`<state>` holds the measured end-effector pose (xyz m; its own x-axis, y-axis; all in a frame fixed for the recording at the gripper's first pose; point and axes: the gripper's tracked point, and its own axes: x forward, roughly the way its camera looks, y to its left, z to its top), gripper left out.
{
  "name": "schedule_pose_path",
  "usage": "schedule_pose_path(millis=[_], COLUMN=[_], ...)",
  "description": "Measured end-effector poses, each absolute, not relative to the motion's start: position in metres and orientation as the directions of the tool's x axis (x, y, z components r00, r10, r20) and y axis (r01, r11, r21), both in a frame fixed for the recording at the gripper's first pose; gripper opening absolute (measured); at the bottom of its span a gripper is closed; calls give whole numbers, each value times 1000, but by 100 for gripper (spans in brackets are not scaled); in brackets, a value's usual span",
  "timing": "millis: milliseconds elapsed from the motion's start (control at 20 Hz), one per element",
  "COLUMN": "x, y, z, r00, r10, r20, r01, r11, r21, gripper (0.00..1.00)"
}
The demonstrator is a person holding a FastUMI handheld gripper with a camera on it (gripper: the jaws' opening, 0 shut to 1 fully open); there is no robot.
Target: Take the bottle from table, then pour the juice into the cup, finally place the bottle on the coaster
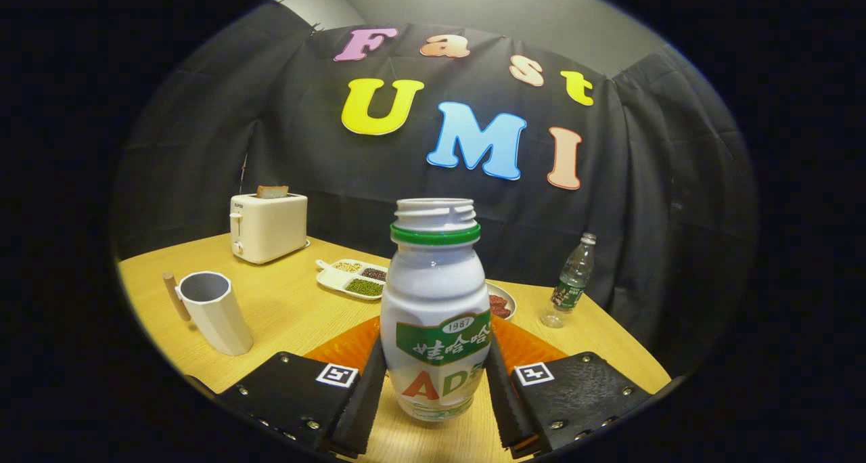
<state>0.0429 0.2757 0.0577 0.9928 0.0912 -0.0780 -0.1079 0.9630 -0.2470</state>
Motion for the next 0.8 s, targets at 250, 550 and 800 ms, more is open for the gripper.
schedule_pose_path(millis=[250,550,800], x=[45,44,42], y=[299,329,348], z=[58,56,52], r00=[989,987,987], r10=[104,122,127], r20=[-101,-109,-101], r01=[-131,-159,-163], r11=[936,878,806], r21=[-326,-452,-570], gripper=[70,69,69])
